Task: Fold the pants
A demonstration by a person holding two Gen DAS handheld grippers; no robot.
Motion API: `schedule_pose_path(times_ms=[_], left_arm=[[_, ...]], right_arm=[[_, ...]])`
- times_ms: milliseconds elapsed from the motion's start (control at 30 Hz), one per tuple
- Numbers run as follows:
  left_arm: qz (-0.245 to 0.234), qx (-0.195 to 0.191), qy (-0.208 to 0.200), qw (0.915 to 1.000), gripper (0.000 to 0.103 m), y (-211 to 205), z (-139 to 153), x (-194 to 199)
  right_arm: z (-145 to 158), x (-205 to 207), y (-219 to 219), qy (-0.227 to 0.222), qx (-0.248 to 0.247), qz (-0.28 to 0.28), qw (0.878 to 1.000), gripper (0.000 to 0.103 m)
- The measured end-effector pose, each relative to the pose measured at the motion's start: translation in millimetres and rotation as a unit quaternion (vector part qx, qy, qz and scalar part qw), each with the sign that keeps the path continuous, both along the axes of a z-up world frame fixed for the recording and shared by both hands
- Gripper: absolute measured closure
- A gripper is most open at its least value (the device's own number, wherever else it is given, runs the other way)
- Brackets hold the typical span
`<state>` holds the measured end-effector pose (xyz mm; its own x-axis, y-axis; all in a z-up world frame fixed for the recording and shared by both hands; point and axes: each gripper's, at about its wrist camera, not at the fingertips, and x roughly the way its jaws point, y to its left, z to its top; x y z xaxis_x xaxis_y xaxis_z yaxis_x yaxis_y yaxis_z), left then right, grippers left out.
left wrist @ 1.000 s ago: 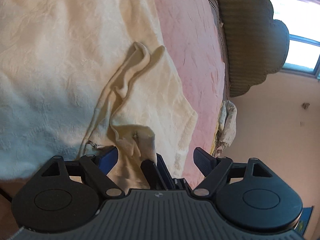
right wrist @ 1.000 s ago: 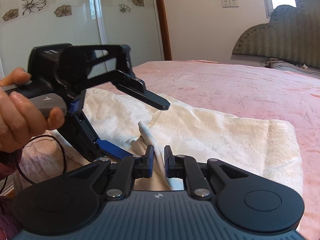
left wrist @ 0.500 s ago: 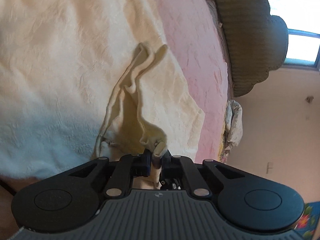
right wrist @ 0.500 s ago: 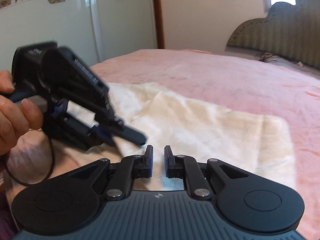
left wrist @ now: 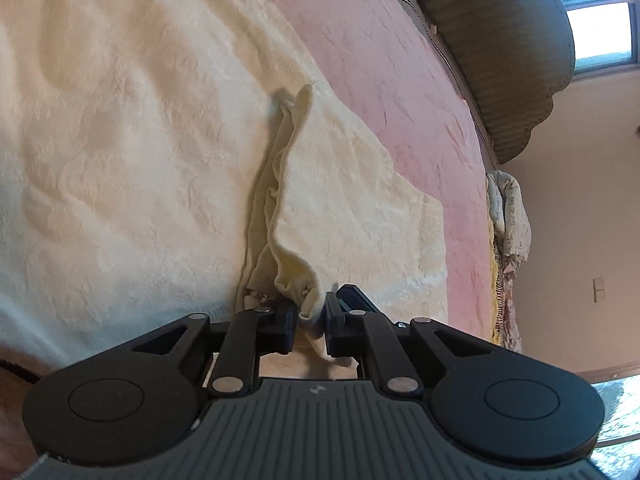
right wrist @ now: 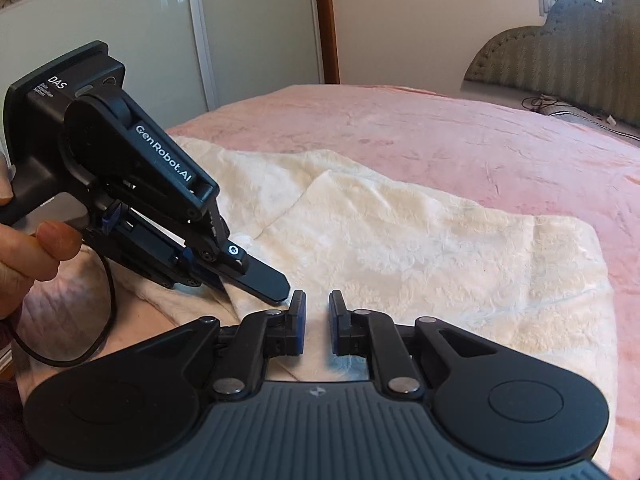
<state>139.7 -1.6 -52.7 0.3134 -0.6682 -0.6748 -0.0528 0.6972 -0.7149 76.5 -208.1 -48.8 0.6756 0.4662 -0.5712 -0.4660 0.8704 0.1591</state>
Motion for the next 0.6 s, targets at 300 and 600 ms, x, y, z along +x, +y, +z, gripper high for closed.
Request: schedule_pose_path(times_ms=[300, 600], left_arm=[[0.014, 0.236, -0.172, 0.9563, 0.043, -13, 47, -4], [0.009, 0.285, -0.182, 0.9411, 0.043, -22, 39, 0]], right_arm=[[4, -3, 7, -0.007, -0.004, -0.001, 1.000, 0.089], [5, -7, 4, -0.013, 0.008, -0.017, 1.000, 0.089]])
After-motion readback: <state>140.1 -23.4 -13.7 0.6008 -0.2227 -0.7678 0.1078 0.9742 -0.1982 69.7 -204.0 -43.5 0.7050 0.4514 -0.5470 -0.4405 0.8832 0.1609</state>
